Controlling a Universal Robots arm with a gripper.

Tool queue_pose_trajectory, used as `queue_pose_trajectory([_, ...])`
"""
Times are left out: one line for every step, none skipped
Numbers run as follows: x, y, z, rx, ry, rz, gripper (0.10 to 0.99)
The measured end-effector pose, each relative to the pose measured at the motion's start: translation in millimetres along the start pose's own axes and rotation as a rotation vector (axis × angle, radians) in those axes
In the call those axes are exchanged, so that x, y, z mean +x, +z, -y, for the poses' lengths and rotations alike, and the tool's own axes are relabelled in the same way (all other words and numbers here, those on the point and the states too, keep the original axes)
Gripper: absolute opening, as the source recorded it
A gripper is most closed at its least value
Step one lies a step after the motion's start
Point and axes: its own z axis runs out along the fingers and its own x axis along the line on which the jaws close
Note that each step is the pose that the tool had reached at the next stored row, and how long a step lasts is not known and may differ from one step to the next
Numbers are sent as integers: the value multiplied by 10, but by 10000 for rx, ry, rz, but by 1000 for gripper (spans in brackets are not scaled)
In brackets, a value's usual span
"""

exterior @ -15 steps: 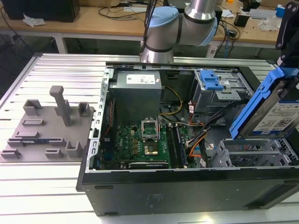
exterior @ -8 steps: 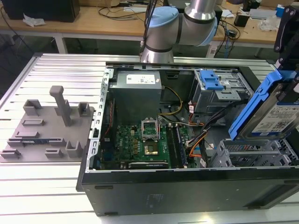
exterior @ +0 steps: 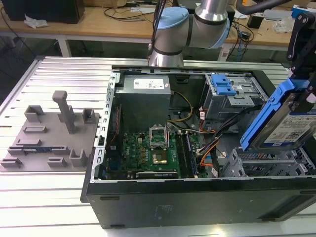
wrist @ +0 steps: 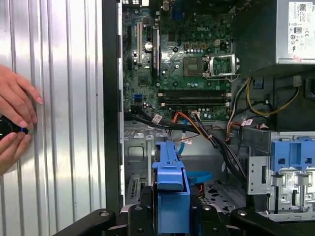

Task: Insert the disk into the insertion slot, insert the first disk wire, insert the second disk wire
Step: 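Insert the disk into the insertion slot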

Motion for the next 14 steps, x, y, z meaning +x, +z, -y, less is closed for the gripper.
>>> queue_pose_trajectory([0,6,0,0,2,1,365])
queue_pose_trajectory([1,11,0,0,6,1,365])
queue_pose_trajectory([1,17,0,0,14,0,365])
queue_pose_trajectory([1,25,-1,1,31,-1,365])
queue_pose_trajectory([2,31,-1,1,47,-1,365])
queue_pose_trajectory([2,37,-1,2,64,-1,365])
queue_pose_trajectory([3,44,-1,2,84,-3,365])
queue_pose_trajectory([3,50,-2,3,100,-3,365])
queue_pose_trajectory([4,61,-2,3,127,-3,365])
queue_pose_trajectory([4,66,-2,3,139,-4,365])
queue_pose_trajectory([4,74,-2,3,156,-5,365])
queue_pose_trajectory([5,83,-3,3,173,-5,365])
queue_pose_trajectory([6,94,-3,3,192,-5,365])
queue_pose_trajectory([6,100,-3,3,201,-6,365])
